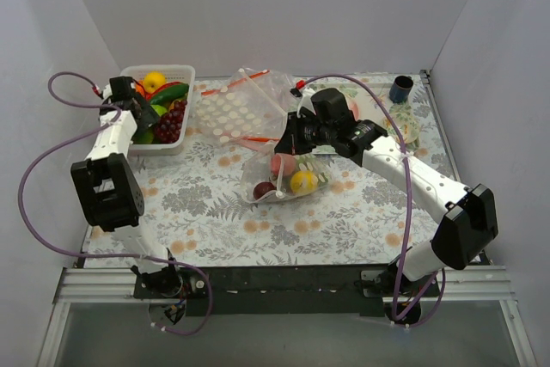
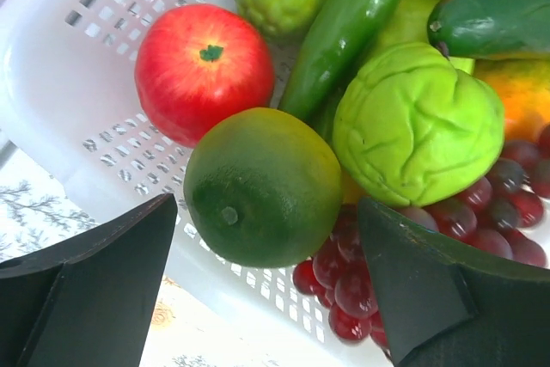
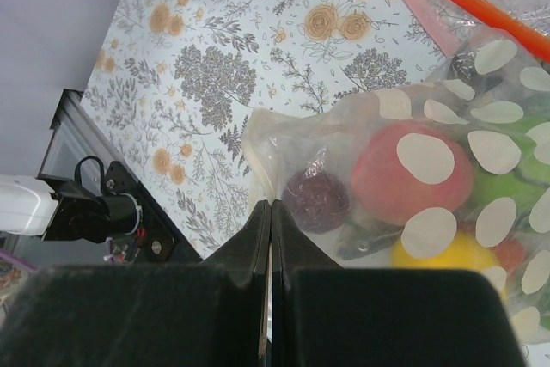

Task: Place the food in the zip-top bag and seal the zipper
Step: Pick up the fake fruit from the bin.

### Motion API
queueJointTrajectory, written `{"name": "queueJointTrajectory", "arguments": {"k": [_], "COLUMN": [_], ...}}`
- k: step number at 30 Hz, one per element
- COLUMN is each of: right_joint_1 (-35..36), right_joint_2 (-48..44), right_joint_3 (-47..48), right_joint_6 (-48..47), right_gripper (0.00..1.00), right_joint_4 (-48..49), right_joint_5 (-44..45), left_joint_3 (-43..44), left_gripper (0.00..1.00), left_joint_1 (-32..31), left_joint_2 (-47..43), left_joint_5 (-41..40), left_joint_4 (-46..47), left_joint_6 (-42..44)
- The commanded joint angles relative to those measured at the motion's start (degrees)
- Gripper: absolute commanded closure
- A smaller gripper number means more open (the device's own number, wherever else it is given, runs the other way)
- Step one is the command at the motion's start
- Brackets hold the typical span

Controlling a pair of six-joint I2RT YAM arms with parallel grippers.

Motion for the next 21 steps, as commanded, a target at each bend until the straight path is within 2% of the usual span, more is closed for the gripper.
{"name": "queueJointTrajectory", "arguments": {"k": [1, 9, 11, 16, 21], "right_joint_1": [0.29, 0.38, 0.38, 0.47, 0.81], "right_joint_2": [-0.59, 0.02, 0.20, 0.37, 0.73], "right_joint_3": [2.89, 3.51, 3.33, 3.42, 4.30], "right_joint_6": [-0.42, -0.68, -0.68, -0.68, -0.51], "right_gripper": [0.99, 0.99, 0.99, 0.99, 0.99], "right_joint_4": [0.37, -0.42, -0.51, -0.60, -1.30], "right_joint_5": [-0.87, -1.22, -1.04, -0.87, -0.52], "left_joint_3": [4.04, 3.52, 3.17, 4.66, 7.47], "left_gripper": [0.15, 0.18, 0.25, 0.33, 0.50], "left_joint_1": [-1.59, -2.20, -2.12, -2.12, -2.20], "left_joint_2": [2.39, 4.06, 3.54, 1.95, 0.46], "left_joint_5": [-9.00, -9.80, -8.75, -8.57, -8.75], "left_joint_4": [-2.75, -1.36, -0.74, -0.38, -2.14], "left_joint_6": [2.07, 0.93, 0.49, 0.40, 0.58]}}
